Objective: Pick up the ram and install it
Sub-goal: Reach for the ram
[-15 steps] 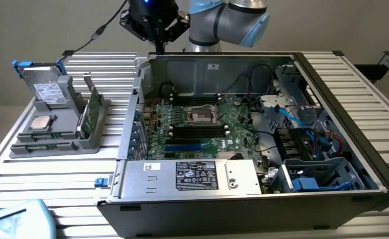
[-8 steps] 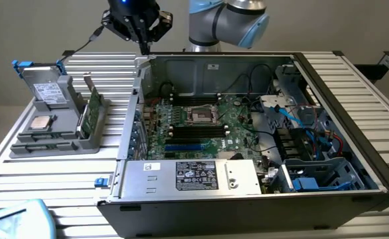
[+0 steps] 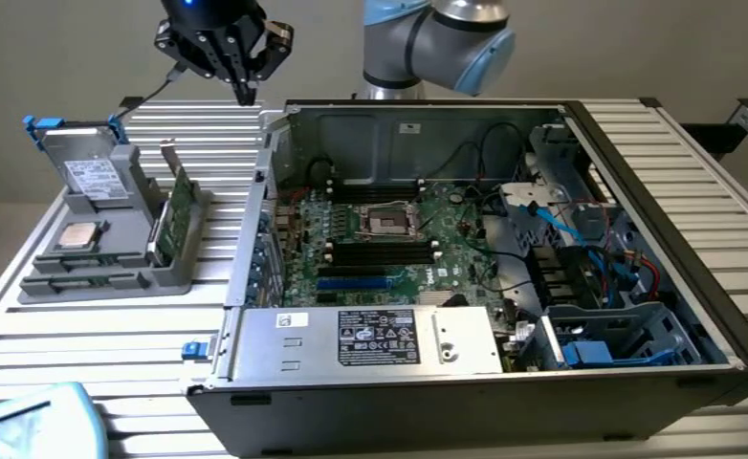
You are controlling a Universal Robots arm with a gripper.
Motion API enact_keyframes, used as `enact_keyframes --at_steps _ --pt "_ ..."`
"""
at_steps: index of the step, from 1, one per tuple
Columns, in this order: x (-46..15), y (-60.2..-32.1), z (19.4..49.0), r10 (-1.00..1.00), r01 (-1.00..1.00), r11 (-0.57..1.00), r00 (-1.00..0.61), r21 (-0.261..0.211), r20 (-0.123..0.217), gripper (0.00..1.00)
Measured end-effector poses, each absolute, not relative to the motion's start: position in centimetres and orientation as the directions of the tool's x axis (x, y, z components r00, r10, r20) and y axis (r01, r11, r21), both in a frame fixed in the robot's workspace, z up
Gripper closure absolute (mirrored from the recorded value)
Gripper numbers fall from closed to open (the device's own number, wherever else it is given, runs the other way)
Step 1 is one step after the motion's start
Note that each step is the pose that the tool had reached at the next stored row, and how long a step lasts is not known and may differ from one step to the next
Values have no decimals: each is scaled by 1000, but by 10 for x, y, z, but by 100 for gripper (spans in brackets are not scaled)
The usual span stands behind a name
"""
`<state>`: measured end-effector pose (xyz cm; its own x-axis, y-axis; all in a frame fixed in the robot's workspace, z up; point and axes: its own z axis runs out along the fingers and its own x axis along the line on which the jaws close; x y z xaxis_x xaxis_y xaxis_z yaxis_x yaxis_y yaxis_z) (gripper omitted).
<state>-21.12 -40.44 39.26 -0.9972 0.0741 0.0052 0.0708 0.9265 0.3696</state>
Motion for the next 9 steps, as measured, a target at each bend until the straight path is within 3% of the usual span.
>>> enact_keyframes --at_steps 6,9 --pt "-238 -404 392 74 71 927 -997 368 5 89" --pt "-248 -404 392 73 70 937 -997 342 4 89"
